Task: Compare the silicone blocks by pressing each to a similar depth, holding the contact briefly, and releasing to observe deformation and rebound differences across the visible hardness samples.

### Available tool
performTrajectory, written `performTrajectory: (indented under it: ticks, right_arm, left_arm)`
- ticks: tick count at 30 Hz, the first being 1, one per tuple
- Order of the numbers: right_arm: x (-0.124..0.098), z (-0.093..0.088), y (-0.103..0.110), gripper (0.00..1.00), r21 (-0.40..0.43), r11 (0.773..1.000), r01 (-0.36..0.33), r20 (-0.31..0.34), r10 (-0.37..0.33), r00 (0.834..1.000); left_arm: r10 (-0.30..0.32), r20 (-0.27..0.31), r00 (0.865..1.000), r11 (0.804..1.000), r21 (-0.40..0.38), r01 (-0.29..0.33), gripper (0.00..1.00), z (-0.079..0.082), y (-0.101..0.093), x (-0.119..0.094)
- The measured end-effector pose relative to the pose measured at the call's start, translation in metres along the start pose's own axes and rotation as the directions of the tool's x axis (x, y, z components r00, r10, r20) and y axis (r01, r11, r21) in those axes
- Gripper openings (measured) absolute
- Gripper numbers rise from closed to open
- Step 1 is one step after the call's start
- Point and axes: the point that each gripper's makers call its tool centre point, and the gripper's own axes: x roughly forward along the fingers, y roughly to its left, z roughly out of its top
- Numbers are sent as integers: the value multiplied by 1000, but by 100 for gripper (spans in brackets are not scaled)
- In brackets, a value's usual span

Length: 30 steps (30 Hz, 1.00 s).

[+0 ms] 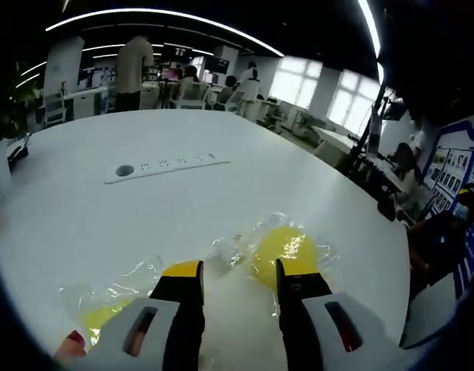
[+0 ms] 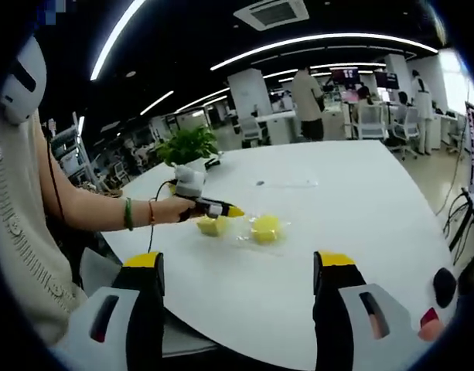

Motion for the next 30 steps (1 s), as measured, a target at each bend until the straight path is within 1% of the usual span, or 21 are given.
performTrajectory:
  ticks: [1,2,3,7,9,10,12,14,18,19,20,21,22,24,27,30]
  right_arm:
    - [0,0,2,73,-8,1000,-3,-2,3,1000]
    - [-1,0,2,73,-9,1000,-6,-4,6,1000]
    - [-1,-1,4,74,-4,1000,-13,-8,13,1000]
    - [-3,-1,12,76,-10,999,-34,-4,33,999]
    - [-4,0,16,76,-12,999,-43,1,43,999]
    - [-4,1,18,76,-11,999,-48,1,48,999]
    - [-5,4,23,75,-10,997,-70,23,70,997]
    - [-4,6,26,76,-22,996,-83,27,83,996]
    - [-2,11,35,76,-38,991,-127,48,129,991]
    - [-1,12,38,75,-38,990,-136,45,138,989]
    - [0,12,40,74,-38,988,-150,41,152,988]
    - [1,11,42,73,-37,985,-167,29,168,985]
    - [2,10,43,73,-35,984,-174,23,175,984]
    - [4,12,46,74,-43,981,-187,35,188,982]
    - [7,12,50,76,-51,977,-205,37,207,978]
    - [11,12,55,76,-58,972,-226,38,229,973]
  left_arm:
    - [-19,34,999,1000,-2,19,37,6,-6,-7]
    - [-36,50,998,999,-3,36,37,8,-10,-11]
    - [-50,58,997,999,-16,51,38,9,-15,-18]
    - [-74,96,993,997,-6,75,43,12,-29,-43]
    - [-89,120,989,996,-10,90,44,14,-37,-58]
    - [-90,124,988,996,-8,91,44,13,-39,-64]
    - [-94,148,984,995,-15,98,42,14,-46,-80]
    - [-92,173,981,995,-15,96,42,14,-52,-98]
    - [-92,195,976,995,-5,95,42,10,-63,-133]
    - [-98,208,973,995,-8,102,43,10,-65,-141]
    - [-119,235,965,991,-29,130,43,12,-72,-152]
    - [-130,252,959,988,-43,145,42,13,-75,-159]
    - [-126,258,958,989,-43,142,41,12,-75,-166]
    - [-120,261,958,990,-35,133,42,8,-78,-181]
    - [-110,284,953,991,-42,127,42,6,-79,-201]
    - [-87,296,951,994,-31,100,42,3,-81,-222]
